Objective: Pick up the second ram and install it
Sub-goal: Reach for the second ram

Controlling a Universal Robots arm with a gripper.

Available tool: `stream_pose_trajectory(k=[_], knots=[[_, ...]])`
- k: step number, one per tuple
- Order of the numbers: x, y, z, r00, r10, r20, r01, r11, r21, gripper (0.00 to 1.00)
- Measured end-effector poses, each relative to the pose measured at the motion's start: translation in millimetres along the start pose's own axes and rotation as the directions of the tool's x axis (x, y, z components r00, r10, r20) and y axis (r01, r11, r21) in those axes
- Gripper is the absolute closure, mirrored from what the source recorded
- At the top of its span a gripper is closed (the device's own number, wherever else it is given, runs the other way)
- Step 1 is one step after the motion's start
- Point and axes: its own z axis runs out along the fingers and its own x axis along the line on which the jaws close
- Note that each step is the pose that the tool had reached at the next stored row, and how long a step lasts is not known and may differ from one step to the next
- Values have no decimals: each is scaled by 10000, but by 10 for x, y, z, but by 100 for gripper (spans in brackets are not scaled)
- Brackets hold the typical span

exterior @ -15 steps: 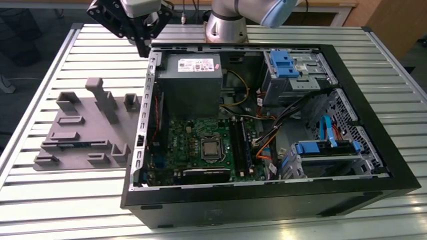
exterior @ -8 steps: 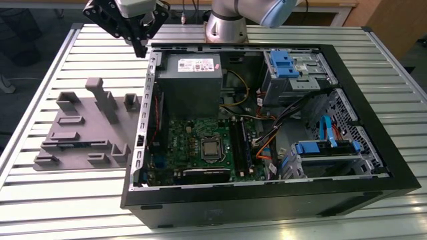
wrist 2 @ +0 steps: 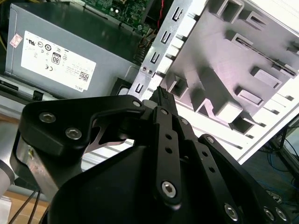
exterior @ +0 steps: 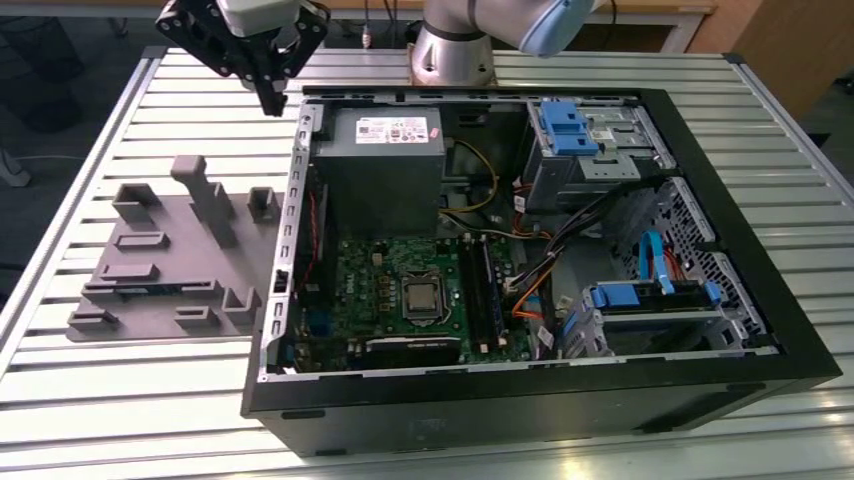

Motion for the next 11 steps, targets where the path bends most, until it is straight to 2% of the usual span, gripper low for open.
stream_pose_trajectory(k=[11], knots=[[114, -9, 2, 10000, -1, 0, 1, 10000, -1, 89]])
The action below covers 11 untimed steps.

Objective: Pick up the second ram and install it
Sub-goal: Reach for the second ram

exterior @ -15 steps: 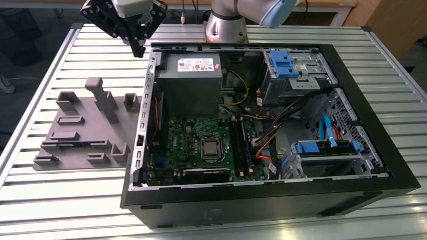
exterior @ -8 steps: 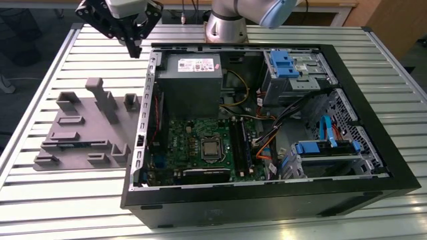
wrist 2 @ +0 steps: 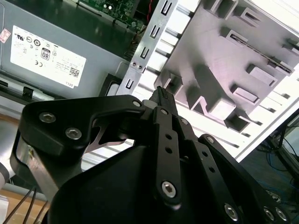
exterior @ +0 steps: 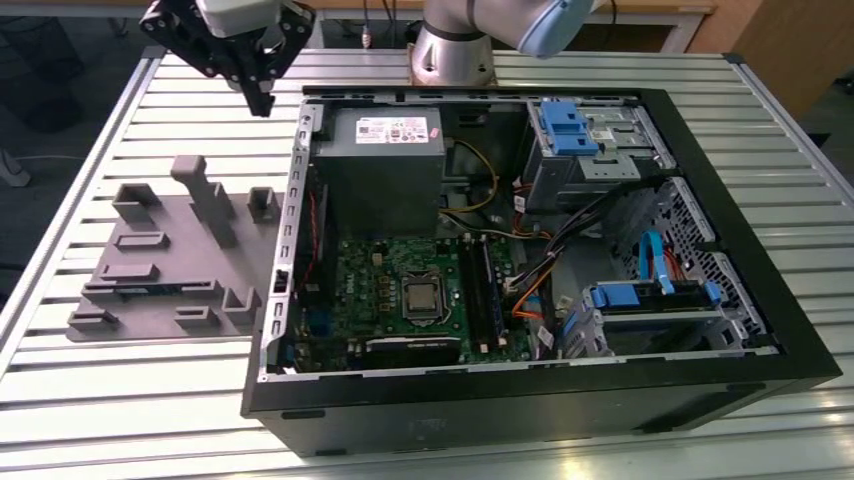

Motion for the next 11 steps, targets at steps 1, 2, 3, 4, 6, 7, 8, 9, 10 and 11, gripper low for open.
stream_pose_trajectory(k=[1, 2, 3, 4, 6, 7, 8, 9, 10, 11], knots=[[11, -1, 0, 10000, 1, -1, -1, 10000, 1, 89], [22, -1, 0, 10000, 1, -1, -1, 10000, 1, 89], [32, -2, 1, 10000, 1, 1, -1, 10000, 0, 89], [42, -3, 0, 10000, 1, 0, -1, 10000, 0, 89], [62, -5, 1, 10000, 0, 0, 0, 10000, 0, 89], [72, -5, 1, 10000, 1, 0, -1, 10000, 0, 89], [82, -6, 1, 10000, 1, -1, -1, 10000, 1, 89], [93, -7, 1, 10000, 0, 0, 0, 10000, 0, 89], [102, -9, 2, 10000, 1, 0, -1, 10000, 0, 89], [111, -12, 2, 10000, 1, -1, -1, 10000, 1, 89]])
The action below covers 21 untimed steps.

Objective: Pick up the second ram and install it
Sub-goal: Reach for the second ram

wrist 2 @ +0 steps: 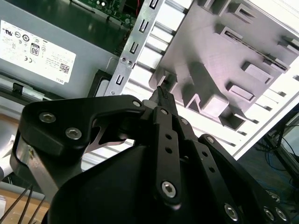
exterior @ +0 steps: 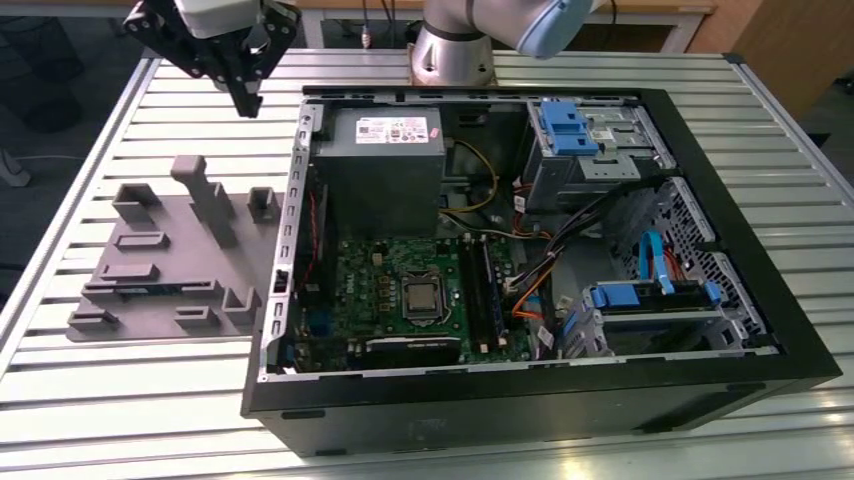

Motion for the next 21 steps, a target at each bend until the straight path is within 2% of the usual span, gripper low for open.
stream_pose_trajectory(k=[8, 10, 13, 21], knots=[[51, -112, -1, 10000, -1, 0, 1, 10000, 0, 89], [90, -123, -1, 10000, 0, 0, 0, 10000, 0, 89], [187, -133, -1, 10000, -2, 1, 2, 10000, -1, 89], [274, -143, 3, 10000, 1, -47, -1, 10000, 4, 89]])
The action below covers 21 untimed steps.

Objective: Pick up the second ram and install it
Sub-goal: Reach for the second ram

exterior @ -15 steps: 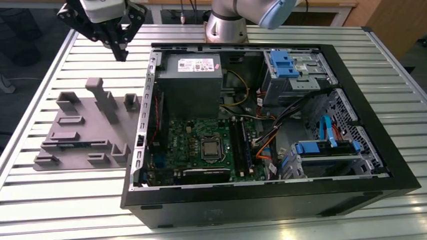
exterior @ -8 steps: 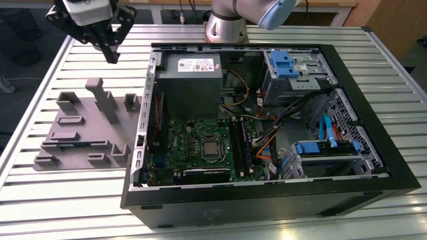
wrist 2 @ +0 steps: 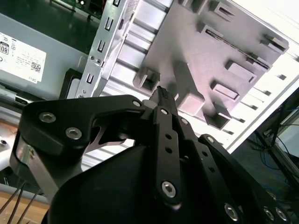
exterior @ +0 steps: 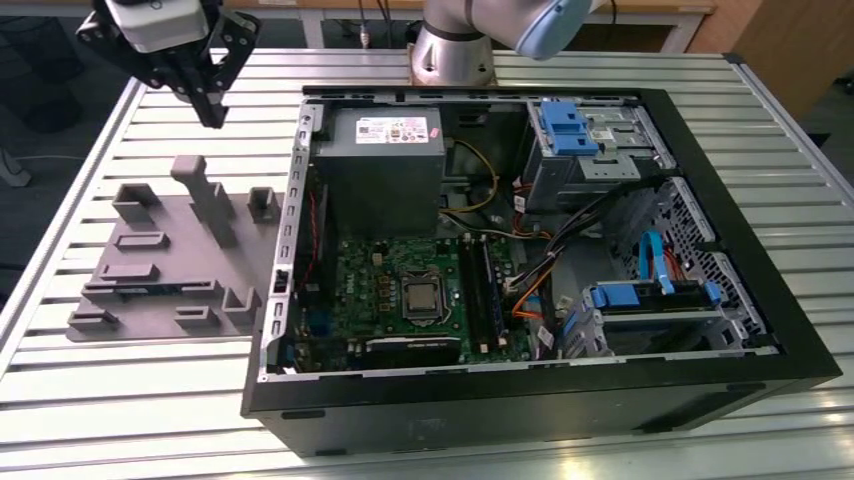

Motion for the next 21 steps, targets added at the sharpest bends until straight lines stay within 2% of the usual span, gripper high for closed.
stream_pose_trajectory(k=[9, 21], knots=[[138, -15, 4, 10000, 0, 0, 0, 10000, -1, 89], [276, -31, 8, 10000, 0, 0, 0, 10000, -1, 89]])
